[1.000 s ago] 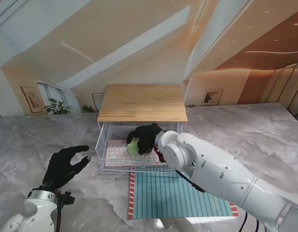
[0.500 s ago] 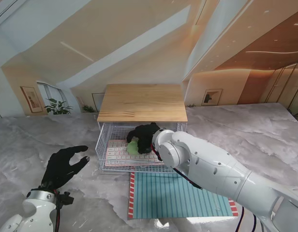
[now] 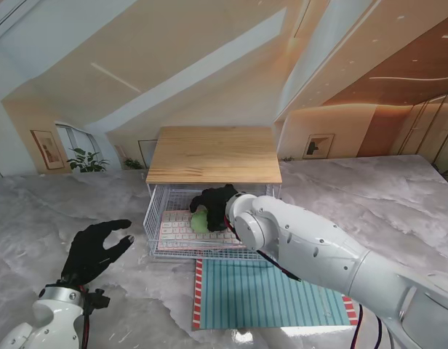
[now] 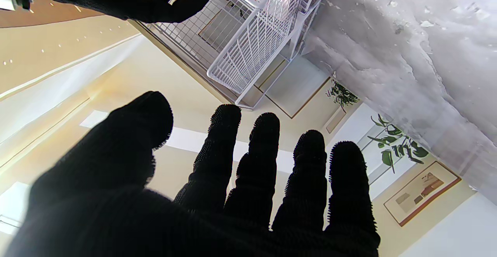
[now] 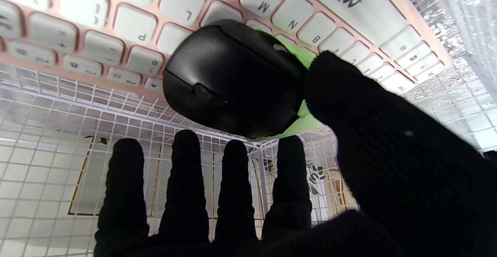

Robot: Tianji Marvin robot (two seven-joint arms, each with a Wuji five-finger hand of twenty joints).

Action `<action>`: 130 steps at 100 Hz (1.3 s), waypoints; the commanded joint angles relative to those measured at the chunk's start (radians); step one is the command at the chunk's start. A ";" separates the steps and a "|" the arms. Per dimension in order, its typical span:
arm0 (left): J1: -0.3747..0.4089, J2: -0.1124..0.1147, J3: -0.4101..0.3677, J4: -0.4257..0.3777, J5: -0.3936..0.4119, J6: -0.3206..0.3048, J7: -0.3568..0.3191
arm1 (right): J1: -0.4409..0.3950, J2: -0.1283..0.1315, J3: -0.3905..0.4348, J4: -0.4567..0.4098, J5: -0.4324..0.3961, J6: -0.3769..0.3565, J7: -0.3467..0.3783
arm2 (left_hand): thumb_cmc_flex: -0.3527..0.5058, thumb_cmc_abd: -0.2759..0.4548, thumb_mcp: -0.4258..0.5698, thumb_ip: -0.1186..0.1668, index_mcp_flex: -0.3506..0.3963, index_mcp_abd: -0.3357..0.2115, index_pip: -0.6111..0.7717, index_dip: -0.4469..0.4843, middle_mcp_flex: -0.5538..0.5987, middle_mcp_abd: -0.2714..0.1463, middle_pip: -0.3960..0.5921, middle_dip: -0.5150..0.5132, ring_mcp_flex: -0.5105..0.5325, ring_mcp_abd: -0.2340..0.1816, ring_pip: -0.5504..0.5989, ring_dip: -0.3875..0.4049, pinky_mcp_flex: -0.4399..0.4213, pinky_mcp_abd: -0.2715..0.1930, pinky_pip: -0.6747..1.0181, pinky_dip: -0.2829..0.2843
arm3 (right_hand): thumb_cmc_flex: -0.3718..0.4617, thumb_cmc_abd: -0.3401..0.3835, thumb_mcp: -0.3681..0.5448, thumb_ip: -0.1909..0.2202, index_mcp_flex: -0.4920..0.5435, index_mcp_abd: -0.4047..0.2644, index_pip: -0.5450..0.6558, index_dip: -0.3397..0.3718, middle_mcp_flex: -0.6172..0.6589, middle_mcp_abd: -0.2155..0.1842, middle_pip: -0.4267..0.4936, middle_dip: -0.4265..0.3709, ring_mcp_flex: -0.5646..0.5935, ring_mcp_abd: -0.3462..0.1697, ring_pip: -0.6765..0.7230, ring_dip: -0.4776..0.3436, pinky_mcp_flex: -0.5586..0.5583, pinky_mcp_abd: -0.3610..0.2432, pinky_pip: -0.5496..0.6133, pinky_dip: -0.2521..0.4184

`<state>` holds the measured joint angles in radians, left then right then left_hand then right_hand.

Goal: Unroll the mouse pad and set up the keyboard and mouse from the tabletop organizer

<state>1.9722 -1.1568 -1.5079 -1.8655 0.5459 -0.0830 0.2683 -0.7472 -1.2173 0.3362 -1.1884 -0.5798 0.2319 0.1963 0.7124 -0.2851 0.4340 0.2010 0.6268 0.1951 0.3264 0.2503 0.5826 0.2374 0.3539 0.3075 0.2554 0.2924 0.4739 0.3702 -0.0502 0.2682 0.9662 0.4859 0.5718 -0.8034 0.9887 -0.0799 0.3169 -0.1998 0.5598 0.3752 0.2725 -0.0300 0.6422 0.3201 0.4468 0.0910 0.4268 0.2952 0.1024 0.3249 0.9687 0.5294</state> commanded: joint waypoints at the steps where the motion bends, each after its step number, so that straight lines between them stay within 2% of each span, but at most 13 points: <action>1: 0.004 -0.003 0.002 0.001 0.001 -0.001 -0.017 | 0.004 -0.009 -0.010 0.012 0.003 0.003 0.013 | -0.027 0.019 0.009 0.020 0.000 -0.022 0.008 -0.009 0.010 -0.026 -0.006 -0.007 -0.006 -0.005 0.002 0.008 0.000 -0.027 0.008 0.000 | -0.006 -0.029 0.013 -0.014 -0.051 0.010 0.001 -0.001 -0.037 0.013 0.018 0.017 -0.043 0.015 0.017 0.013 -0.010 0.001 0.012 0.025; 32: 0.004 -0.003 0.001 0.004 0.002 0.003 -0.017 | 0.024 -0.040 -0.041 0.070 0.031 -0.001 0.005 | -0.026 0.019 0.008 0.021 -0.001 -0.022 0.008 -0.009 0.011 -0.026 -0.006 -0.007 -0.005 -0.005 0.003 0.008 0.002 -0.027 0.008 0.000 | -0.006 -0.035 0.018 -0.014 -0.085 0.030 0.007 -0.008 -0.083 0.017 0.054 0.023 -0.051 0.008 0.047 0.028 -0.008 -0.004 0.025 0.038; 47: 0.004 -0.003 -0.001 0.004 0.002 0.004 -0.017 | 0.032 -0.052 -0.055 0.094 0.037 -0.006 0.000 | -0.028 0.020 0.008 0.021 -0.001 -0.023 0.008 -0.009 0.010 -0.028 -0.006 -0.007 -0.005 -0.008 0.004 0.009 0.002 -0.027 0.009 0.001 | -0.005 -0.042 0.026 -0.016 -0.089 0.030 0.022 -0.009 -0.085 0.025 0.112 0.038 -0.051 0.000 0.095 0.052 -0.002 -0.011 0.048 0.059; 78: 0.003 -0.004 -0.001 0.006 -0.003 0.005 -0.017 | 0.036 -0.054 -0.063 0.099 0.028 -0.005 -0.001 | -0.027 0.020 0.009 0.021 -0.001 -0.024 0.009 -0.008 0.011 -0.027 -0.005 -0.007 -0.005 -0.006 0.004 0.009 0.003 -0.027 0.010 0.001 | 0.017 -0.056 0.056 -0.016 -0.082 0.019 0.060 0.030 -0.081 0.034 0.237 0.086 -0.040 -0.016 0.216 0.111 0.045 -0.033 0.123 0.120; 105: -0.001 -0.004 -0.003 0.012 -0.003 0.000 -0.016 | 0.038 -0.056 -0.064 0.105 0.032 -0.007 0.000 | -0.027 0.021 0.007 0.020 -0.001 -0.024 0.008 -0.009 0.010 -0.025 -0.005 -0.007 -0.005 -0.006 0.004 0.009 0.003 -0.027 0.010 0.001 | 0.063 -0.069 0.098 -0.018 -0.069 -0.026 0.107 0.067 -0.029 0.042 0.316 0.153 0.037 -0.035 0.366 0.182 0.179 -0.082 0.248 0.204; 130: -0.005 -0.004 -0.005 0.018 -0.004 -0.005 -0.016 | 0.033 -0.063 -0.052 0.122 0.047 -0.022 -0.017 | -0.026 0.020 0.007 0.021 -0.001 -0.024 0.008 -0.009 0.010 -0.026 -0.005 -0.007 -0.005 -0.005 0.004 0.008 0.003 -0.027 0.010 0.002 | 0.112 -0.067 0.135 -0.016 -0.044 -0.064 0.155 0.083 0.059 0.057 0.367 0.195 0.163 -0.065 0.489 0.234 0.361 -0.157 0.333 0.227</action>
<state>1.9673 -1.1569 -1.5144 -1.8486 0.5444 -0.0827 0.2674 -0.7071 -1.2769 0.2836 -1.0735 -0.5349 0.2200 0.1725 0.7124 -0.2852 0.4340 0.2010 0.6268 0.1950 0.3265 0.2503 0.5826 0.2373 0.3539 0.3075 0.2554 0.2924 0.4740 0.3702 -0.0489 0.2682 0.9662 0.4859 0.6221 -0.8741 1.0614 -0.0987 0.2677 -0.2379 0.6921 0.4487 0.3005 0.0144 0.9844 0.4953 0.4978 0.0772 0.7871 0.4682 0.4185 0.1930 1.2488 0.7144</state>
